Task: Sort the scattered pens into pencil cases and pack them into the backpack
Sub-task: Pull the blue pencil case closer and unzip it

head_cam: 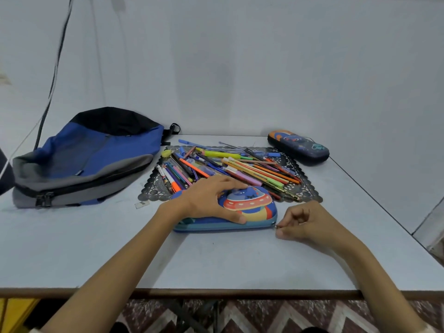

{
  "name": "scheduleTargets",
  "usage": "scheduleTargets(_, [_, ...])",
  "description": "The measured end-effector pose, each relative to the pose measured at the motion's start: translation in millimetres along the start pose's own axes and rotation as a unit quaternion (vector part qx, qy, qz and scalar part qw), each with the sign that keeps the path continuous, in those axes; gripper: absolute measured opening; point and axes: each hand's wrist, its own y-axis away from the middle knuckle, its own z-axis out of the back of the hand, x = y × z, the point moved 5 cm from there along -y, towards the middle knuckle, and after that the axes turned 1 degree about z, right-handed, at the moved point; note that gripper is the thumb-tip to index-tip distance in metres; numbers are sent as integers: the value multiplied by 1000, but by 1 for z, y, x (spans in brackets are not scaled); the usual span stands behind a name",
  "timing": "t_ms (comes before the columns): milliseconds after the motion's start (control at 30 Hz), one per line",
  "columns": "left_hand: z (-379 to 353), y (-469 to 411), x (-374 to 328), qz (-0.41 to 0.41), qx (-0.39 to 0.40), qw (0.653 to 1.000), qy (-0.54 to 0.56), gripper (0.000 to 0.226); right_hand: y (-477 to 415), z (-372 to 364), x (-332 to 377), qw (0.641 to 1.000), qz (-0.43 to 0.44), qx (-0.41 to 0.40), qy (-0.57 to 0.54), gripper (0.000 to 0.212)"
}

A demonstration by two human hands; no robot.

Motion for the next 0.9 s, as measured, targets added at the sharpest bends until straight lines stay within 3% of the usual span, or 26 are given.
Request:
scheduleTargets(200, [4,0,-4,-17,9,1000,7,80,7,-47,25,987,78,-50,131,13])
scheduleTargets(333, [3,4,-5,-16,16,1000,2,84,7,-48,34,981,86,12,173,14])
scheduleTargets(400, [2,9,-6,-30,16,999,-8,82,4,-28,37,979,92,6,183,21])
scheduleTargets(500, [6,23,-17,-125,-94,985,-76,66,-5,0,42,953,137,-64,263,47])
scheduleTargets(600, [9,43,-36,-203,-223,946,-117,43,-16,-2,39,948,156,23,275,81])
scheduleTargets(667, [3,53,-50,-223,-270,923,-157,30,-22,-7,32,953,132,94,256,87])
scheduleTargets(800, [-23,58,-59,-151,-295,911,-244,53,-30,-16,23,955,129,113,240,71])
scheduleTargets(900, [-32,54,-63,-69,-292,913,-275,55,-33,-17,20,962,138,99,216,67])
